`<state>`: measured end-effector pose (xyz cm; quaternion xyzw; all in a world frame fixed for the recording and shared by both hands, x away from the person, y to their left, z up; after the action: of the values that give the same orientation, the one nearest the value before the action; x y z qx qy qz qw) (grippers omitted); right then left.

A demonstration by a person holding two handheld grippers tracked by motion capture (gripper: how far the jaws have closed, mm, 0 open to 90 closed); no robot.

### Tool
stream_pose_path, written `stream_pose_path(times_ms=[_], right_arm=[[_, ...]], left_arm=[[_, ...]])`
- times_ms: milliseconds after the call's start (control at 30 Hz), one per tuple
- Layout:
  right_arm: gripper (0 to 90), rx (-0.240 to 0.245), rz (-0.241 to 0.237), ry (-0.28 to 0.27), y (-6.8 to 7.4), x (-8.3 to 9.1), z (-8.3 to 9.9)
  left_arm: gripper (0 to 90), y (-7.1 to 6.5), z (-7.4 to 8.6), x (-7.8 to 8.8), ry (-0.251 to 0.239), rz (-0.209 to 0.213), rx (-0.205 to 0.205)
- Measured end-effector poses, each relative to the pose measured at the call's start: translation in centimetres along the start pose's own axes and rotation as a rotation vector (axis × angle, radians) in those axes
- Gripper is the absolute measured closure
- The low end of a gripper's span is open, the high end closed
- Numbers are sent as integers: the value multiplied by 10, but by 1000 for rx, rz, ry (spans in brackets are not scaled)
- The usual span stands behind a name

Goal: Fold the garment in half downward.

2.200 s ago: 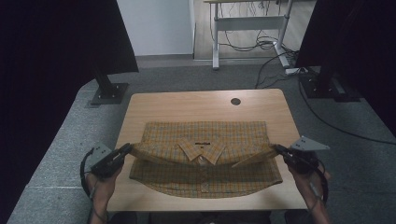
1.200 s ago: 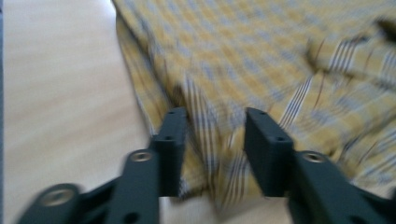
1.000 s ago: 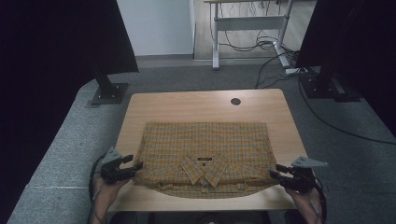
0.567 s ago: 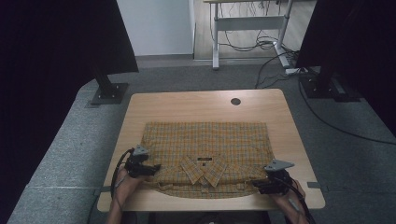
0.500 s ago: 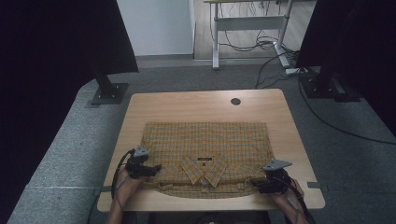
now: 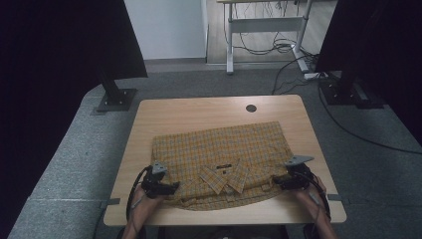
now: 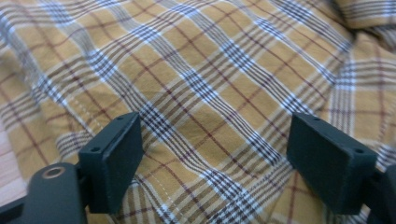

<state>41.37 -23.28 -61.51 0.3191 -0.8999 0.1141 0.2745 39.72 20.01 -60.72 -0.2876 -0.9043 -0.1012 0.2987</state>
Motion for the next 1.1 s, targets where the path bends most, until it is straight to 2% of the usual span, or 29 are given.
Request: stream_pose_path(times_ms=[33, 133, 233, 300, 400, 433, 500, 533, 633, 800, 967, 1100], right_arm=[[204, -14, 12, -14, -2, 2, -3], [182, -71, 23, -94, 2, 16, -14], [173, -74, 42, -136, 13, 32, -22], [167, -74, 55, -118, 19, 33, -19], [164, -62, 75, -53, 20, 20, -6], [160, -61, 78, -29, 18, 14, -1], [155, -61, 72, -10, 14, 4, 6], [156, -49, 74, -23, 11, 2, 5], [156, -48, 68, -15, 3, -2, 2], [156, -63, 75, -22, -14, -10, -2], [156, -62, 75, -27, -30, -17, -6], [156, -59, 70, -35, -35, -19, -8]], left_arm=[[233, 0, -4, 3, -13, 24, -9], [214, 13, -20, 11, -80, 21, -5], [186, 26, -27, 8, -87, 30, -13], [186, 31, -23, -2, -49, 28, -34], [200, 32, -12, -18, 7, 18, -72], [192, 32, -12, -19, -15, 20, -66], [200, 31, -11, -20, -20, 12, -51], [200, 30, -12, -20, -19, 8, -47], [198, 26, -13, -22, -10, -3, -33], [178, 23, -19, -32, -9, -17, -18], [163, 22, -26, -42, -38, -41, 3], [164, 23, -26, -43, -59, -36, -2]])
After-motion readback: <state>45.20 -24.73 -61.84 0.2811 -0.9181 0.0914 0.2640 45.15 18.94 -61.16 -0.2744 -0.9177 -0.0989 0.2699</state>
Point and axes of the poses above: each handheld gripper's, and its own axes: x roughly backward along the jaws, z roughly out of its underside, y roughly to its left, the point moved 9 cm from there along -x, roughly forward along the jaws, and after that the axes turned 11 degrees about -y, right-handed, at the moved point
